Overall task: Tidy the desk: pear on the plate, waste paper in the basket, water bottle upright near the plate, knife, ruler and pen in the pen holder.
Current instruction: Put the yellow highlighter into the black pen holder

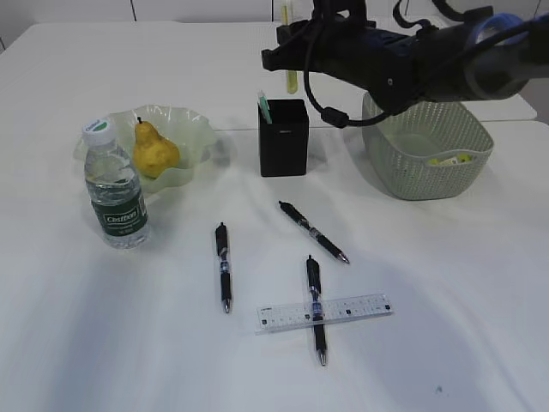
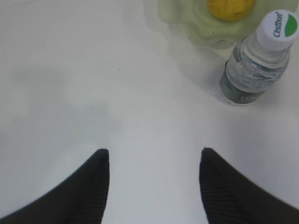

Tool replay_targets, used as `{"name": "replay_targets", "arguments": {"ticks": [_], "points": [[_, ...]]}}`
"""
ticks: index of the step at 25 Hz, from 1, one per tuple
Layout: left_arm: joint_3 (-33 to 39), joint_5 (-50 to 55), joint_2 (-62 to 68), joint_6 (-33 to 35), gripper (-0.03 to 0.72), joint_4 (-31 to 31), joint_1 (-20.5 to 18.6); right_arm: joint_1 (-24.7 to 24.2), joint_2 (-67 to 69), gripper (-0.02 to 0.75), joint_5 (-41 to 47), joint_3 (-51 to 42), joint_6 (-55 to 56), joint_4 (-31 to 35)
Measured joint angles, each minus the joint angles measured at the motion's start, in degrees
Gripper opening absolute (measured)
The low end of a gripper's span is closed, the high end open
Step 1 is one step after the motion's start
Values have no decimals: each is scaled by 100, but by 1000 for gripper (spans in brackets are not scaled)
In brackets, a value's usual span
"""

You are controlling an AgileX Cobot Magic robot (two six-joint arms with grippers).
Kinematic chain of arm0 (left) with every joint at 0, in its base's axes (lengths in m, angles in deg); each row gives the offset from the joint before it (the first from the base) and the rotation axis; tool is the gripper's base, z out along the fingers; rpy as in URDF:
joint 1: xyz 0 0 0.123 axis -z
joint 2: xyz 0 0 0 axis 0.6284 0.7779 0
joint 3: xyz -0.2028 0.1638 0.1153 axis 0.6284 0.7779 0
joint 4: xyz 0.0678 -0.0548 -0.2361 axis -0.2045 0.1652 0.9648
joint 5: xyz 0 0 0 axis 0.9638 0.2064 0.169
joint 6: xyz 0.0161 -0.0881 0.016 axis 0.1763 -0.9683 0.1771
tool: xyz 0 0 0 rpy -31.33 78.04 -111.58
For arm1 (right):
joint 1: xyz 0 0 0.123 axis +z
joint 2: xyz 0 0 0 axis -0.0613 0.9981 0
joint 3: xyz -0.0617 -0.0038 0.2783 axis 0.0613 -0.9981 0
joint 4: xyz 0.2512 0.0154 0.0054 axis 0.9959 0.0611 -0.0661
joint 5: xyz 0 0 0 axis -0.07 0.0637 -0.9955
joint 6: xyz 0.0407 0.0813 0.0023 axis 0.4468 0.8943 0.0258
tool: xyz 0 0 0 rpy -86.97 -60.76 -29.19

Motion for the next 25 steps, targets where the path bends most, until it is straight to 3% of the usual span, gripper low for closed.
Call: {"name": "replay_targets", "arguments": {"ticks": [15, 25], "points": [[0, -59, 11, 0, 423, -10, 0, 0, 999, 146, 231, 1153, 224, 90], [0, -222, 11, 0, 419, -20, 0, -142, 1301, 146, 406, 1279, 224, 90]]}}
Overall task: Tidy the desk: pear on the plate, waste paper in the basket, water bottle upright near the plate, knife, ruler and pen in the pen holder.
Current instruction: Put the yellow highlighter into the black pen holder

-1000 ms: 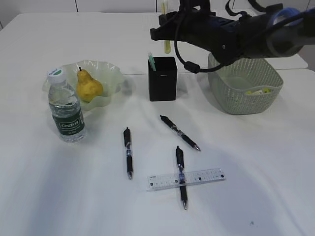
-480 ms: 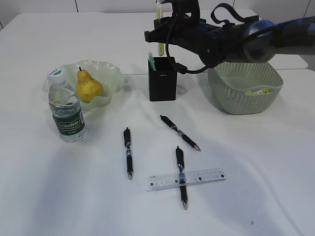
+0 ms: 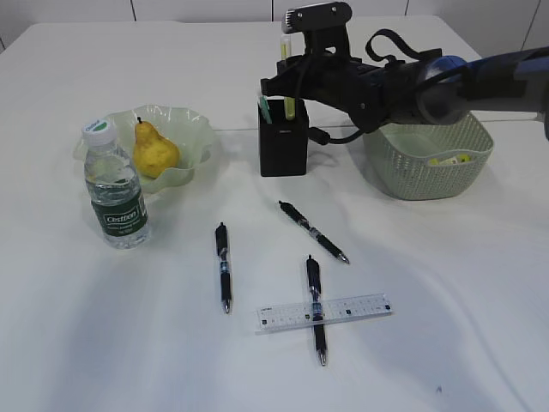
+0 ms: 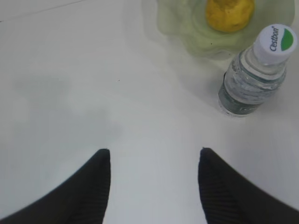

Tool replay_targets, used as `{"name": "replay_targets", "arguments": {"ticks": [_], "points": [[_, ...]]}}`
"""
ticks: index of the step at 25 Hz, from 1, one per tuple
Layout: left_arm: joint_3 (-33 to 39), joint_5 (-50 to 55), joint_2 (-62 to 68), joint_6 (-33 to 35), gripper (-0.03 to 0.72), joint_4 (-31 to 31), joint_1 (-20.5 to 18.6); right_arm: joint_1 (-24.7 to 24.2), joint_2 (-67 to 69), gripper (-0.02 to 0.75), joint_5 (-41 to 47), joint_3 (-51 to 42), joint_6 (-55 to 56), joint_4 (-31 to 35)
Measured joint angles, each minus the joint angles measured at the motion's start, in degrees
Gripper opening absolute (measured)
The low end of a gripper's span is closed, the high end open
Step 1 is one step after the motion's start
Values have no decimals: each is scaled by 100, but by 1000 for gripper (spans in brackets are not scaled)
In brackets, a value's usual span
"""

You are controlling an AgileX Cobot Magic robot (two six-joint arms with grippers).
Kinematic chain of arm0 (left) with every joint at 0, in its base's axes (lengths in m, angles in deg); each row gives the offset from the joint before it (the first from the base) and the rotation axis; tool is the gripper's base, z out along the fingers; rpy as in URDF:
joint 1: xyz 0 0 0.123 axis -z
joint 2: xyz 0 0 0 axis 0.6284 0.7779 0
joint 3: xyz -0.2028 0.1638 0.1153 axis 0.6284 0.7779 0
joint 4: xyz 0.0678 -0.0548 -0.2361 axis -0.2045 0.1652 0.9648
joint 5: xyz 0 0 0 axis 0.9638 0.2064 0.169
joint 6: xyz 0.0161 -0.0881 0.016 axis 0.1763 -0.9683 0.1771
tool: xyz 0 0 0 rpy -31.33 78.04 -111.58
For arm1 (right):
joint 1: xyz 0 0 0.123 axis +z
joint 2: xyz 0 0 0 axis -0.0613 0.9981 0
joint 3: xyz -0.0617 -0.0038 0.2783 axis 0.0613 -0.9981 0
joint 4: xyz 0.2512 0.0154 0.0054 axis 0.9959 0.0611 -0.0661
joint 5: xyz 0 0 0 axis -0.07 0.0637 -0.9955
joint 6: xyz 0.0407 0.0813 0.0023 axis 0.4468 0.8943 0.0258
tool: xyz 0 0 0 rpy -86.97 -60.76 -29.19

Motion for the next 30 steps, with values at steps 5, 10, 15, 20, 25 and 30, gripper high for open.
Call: {"name": "replay_targets", "arguments": {"ticks": [5, 10, 15, 20, 25, 30], "points": [[0, -51, 0, 0, 419, 0, 0, -14, 112, 146, 41, 0, 12, 0], [0, -94, 0, 0, 419, 0, 0, -14, 187, 146, 79, 0, 12, 0], [0, -94, 0, 0, 418, 0, 0, -14, 197, 146, 101, 0, 12, 0], [0, -94, 0, 0, 418, 0, 0, -14, 197, 154, 166, 0, 12, 0], [0, -36, 0, 0, 417, 0, 0, -14, 197, 200, 356, 0, 12, 0], [0, -25, 0, 0, 417, 0, 0, -14, 197, 273, 395, 4, 12, 0]]}}
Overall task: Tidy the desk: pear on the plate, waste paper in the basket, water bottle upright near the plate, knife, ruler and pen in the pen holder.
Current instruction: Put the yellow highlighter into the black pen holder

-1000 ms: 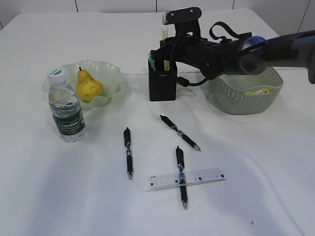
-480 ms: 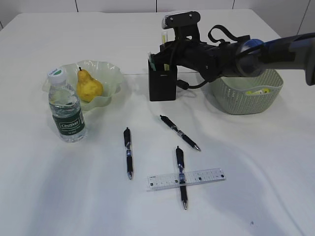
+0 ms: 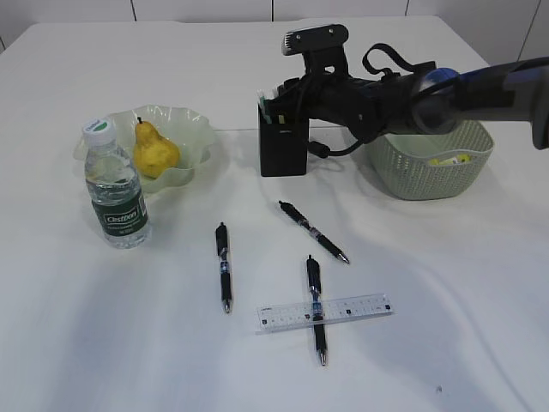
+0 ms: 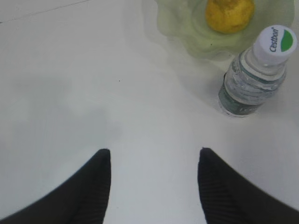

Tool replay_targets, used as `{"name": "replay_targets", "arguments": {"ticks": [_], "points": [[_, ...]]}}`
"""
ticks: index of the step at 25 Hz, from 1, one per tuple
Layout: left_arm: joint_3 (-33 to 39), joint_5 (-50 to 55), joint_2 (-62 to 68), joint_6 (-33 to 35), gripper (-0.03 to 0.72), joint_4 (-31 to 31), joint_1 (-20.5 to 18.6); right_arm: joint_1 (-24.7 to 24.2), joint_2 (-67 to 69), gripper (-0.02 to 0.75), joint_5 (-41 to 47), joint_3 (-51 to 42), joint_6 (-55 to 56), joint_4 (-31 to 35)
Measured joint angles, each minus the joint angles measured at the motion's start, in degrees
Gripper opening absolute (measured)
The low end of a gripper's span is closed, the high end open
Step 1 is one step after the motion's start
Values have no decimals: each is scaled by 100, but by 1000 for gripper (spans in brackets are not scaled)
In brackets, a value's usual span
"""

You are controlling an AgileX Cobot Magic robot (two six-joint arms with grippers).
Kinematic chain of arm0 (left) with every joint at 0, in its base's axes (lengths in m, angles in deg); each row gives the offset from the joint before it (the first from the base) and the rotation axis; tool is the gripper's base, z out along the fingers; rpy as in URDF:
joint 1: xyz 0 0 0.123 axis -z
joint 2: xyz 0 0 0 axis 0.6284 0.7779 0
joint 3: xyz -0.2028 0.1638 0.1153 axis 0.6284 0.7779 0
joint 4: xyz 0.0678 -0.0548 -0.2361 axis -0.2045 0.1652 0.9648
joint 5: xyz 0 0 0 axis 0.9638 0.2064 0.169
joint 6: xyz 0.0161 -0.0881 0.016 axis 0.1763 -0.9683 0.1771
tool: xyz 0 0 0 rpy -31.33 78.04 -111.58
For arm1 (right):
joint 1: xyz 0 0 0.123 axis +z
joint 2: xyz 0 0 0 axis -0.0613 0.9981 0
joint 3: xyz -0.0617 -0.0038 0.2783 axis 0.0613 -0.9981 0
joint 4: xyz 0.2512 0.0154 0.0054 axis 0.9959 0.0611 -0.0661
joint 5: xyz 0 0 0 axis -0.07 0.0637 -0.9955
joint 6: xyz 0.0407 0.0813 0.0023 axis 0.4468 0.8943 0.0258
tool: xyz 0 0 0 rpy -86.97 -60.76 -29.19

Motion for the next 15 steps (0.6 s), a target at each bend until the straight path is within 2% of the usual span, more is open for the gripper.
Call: {"name": "replay_targets", "arguments": {"ticks": [15], "points": [[0, 36, 0, 0, 415, 0, 0, 0, -214, 283, 1445, 600, 68, 43]]}}
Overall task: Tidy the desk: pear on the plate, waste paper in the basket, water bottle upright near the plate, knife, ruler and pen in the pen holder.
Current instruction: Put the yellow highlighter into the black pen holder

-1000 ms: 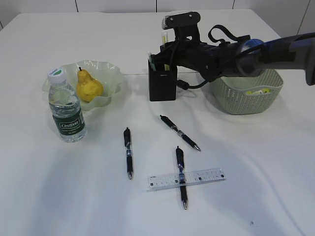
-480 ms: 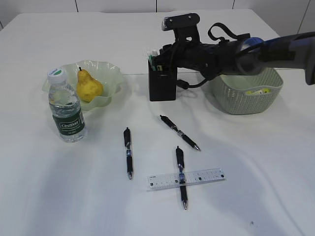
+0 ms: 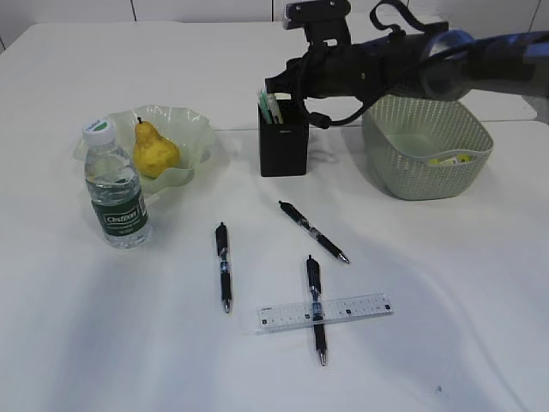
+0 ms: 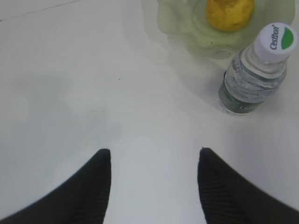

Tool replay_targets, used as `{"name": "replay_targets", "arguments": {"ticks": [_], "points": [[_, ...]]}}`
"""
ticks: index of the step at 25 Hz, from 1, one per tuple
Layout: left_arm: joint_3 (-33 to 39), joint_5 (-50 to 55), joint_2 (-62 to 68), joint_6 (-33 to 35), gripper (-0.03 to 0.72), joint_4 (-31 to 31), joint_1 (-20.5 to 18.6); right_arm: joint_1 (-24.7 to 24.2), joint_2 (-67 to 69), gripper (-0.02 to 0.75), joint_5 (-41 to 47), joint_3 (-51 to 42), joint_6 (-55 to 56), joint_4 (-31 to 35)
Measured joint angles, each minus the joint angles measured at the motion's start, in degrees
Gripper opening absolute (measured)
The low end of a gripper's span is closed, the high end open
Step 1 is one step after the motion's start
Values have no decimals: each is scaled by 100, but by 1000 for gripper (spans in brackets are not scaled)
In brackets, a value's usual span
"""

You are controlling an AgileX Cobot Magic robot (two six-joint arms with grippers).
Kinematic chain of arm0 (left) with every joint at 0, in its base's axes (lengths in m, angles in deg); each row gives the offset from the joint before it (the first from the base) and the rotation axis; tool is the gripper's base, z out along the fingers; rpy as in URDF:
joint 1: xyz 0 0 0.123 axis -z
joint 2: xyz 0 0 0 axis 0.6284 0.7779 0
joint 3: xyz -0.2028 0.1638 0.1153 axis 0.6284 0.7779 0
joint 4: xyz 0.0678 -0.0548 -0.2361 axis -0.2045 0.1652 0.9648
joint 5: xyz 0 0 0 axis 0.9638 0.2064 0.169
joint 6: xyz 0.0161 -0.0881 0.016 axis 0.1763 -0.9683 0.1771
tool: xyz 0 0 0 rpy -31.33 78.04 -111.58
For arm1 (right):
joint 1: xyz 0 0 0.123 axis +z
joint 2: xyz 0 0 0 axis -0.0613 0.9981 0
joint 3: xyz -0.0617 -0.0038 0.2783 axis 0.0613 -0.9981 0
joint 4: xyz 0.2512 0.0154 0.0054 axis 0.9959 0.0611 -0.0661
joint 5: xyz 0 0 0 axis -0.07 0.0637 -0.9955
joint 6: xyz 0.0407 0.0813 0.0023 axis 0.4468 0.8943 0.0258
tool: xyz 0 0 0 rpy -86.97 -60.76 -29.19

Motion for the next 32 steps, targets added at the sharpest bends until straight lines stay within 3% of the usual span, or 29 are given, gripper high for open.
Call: {"name": "replay_targets", "arguments": {"ticks": [6, 19, 32], "points": [[0, 0, 0, 0, 415, 0, 0, 0, -490, 283, 589, 3, 0, 0], [0, 339, 0, 139, 411, 0, 23, 0, -1883, 283, 2961, 3, 16, 300], [-32, 665, 0, 550, 411, 37, 958, 0, -2853, 281, 5130, 38, 239, 319]]}}
